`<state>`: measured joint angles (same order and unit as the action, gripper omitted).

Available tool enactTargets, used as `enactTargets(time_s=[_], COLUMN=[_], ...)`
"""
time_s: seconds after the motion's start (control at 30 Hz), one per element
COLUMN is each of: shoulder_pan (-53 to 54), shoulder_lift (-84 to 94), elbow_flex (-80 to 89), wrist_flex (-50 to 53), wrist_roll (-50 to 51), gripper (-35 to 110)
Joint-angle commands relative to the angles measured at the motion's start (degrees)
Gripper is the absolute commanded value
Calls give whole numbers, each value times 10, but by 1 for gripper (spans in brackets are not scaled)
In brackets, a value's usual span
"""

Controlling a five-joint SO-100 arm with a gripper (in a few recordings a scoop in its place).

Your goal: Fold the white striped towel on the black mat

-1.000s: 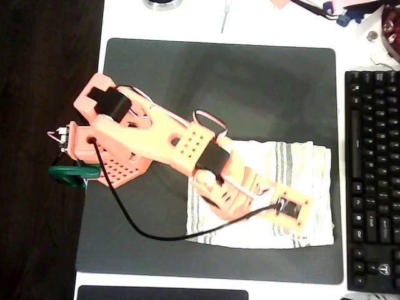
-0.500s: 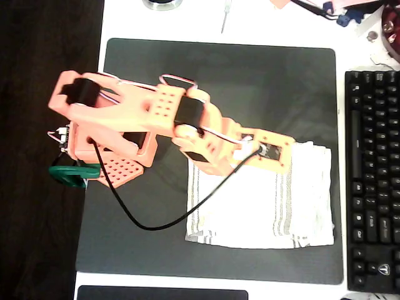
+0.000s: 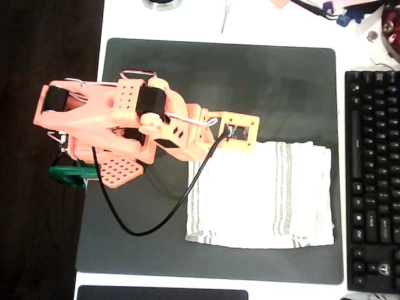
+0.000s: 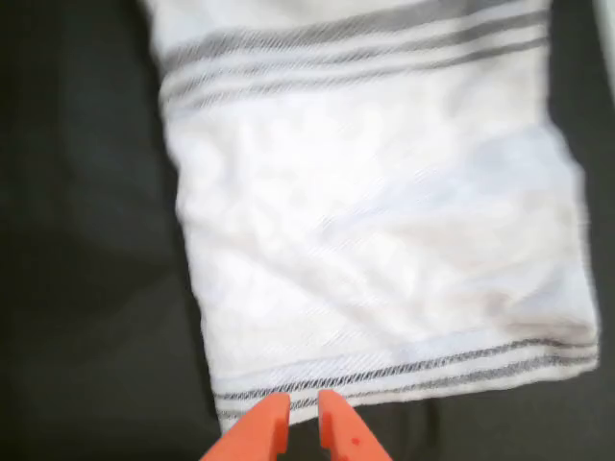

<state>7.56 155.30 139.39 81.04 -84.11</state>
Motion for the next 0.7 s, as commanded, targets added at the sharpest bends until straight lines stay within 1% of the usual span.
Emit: enactTargets(time_s=[0.0,0.17,0.27,0.43,0.53,0.67], shoulder_pan=[30,97,149,214,243,263], shoulder_lift=[33,81,86,117,93,62], elbow_flex=[13,51,84,157,179,194], wrist_flex=[11,36,7,4,-12,-56], wrist_roll=[13,40,80,145,174,203], gripper=[5,5,5,6,9,9])
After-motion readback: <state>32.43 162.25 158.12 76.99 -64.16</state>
